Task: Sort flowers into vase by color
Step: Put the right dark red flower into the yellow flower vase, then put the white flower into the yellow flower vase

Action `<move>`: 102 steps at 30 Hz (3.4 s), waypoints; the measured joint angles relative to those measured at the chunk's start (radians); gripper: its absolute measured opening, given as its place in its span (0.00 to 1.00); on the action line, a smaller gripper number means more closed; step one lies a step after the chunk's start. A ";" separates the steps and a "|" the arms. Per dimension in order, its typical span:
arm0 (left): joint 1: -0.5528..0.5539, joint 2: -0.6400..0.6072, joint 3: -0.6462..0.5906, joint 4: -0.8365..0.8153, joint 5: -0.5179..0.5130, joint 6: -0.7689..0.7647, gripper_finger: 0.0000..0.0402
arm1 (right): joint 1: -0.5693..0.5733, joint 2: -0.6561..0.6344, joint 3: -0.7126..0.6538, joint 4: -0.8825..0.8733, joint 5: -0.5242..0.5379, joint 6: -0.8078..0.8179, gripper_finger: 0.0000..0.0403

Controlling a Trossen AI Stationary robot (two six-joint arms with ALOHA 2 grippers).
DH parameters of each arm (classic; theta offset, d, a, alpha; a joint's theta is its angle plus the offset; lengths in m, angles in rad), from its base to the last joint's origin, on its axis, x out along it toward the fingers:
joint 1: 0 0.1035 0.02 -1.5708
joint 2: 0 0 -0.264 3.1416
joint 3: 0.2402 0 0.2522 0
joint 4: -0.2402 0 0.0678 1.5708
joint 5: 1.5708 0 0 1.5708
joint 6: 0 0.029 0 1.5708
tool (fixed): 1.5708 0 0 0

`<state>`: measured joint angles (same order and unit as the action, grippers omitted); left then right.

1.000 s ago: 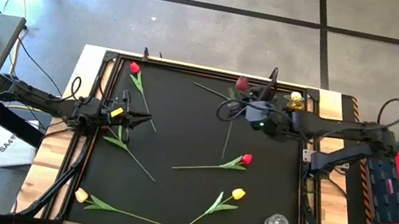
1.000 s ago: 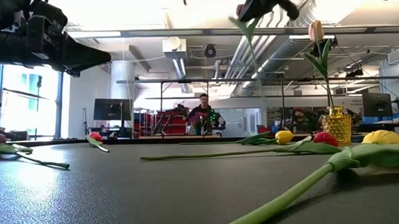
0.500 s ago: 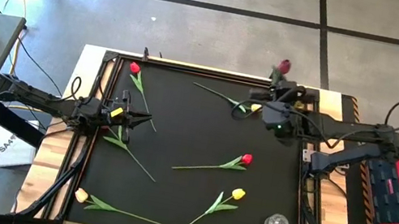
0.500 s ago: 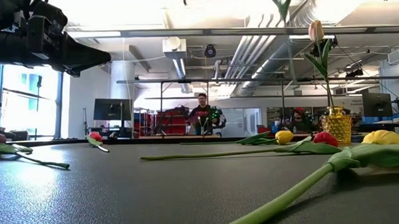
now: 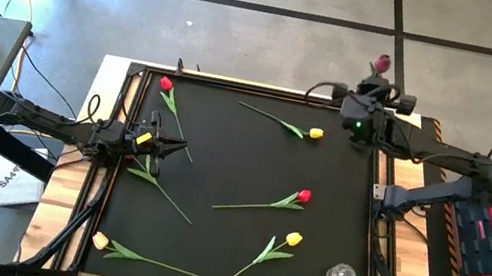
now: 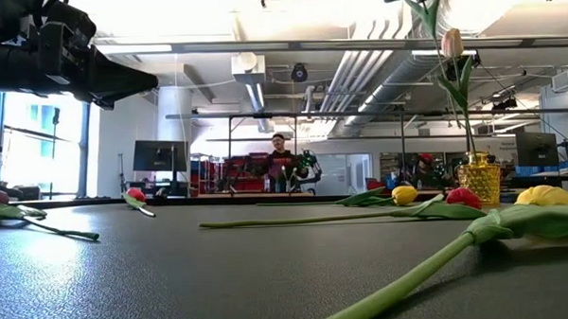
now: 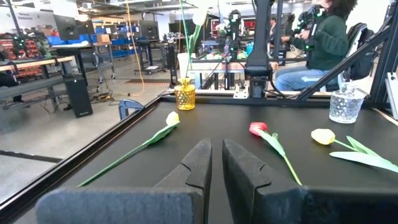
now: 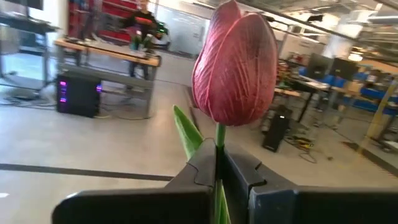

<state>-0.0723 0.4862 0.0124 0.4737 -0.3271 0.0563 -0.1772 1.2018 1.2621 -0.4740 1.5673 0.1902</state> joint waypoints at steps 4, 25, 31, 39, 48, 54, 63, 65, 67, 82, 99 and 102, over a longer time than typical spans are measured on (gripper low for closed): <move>0.000 0.000 0.000 -0.005 -0.001 0.003 0.07 | -0.056 0.000 0.000 -0.003 -0.015 0.021 0.01; 0.000 0.000 0.000 -0.013 -0.006 0.016 0.07 | -0.257 0.001 0.000 -0.659 0.003 0.841 0.01; 0.000 0.000 0.000 -0.013 -0.008 0.016 0.07 | -0.256 0.007 0.000 -0.665 0.003 0.840 0.01; 0.000 0.000 0.000 -0.013 -0.007 0.008 0.07 | -0.254 0.070 -0.001 -0.789 -0.004 0.964 0.01; 0.000 0.000 0.000 -0.013 -0.007 0.008 0.07 | -0.254 0.109 -0.001 -0.795 -0.063 0.975 0.01; 0.000 0.000 0.000 -0.013 -0.007 0.008 0.07 | -0.254 0.096 -0.001 -0.818 -0.157 0.978 0.05; 0.000 0.000 0.000 -0.005 -0.029 0.008 0.07 | -0.268 0.046 -0.001 -0.827 -0.372 0.949 0.34; 0.000 0.000 0.000 -0.005 -0.041 0.001 0.07 | -0.267 0.024 -0.001 -0.827 -0.405 0.956 0.42; 0.000 0.000 0.000 -0.005 -0.059 -0.001 0.07 | -0.265 -0.001 -0.001 -0.826 -0.453 0.986 0.49; 0.000 0.000 0.000 -0.005 -0.105 -0.004 0.07 | -0.254 -0.192 0.060 -0.787 -0.870 0.941 0.68; 0.000 0.000 0.000 -0.005 -0.073 0.000 0.07 | 0.042 -0.103 0.061 -0.178 -1.117 0.518 0.68; 0.000 0.000 0.000 -0.006 -0.072 0.000 0.07 | 0.099 -0.044 0.061 -0.094 -1.094 0.470 0.68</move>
<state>-0.0727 0.4862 0.0124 0.4679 -0.3992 0.0563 -0.0783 1.1577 1.3228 -0.5684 0.4730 0.6598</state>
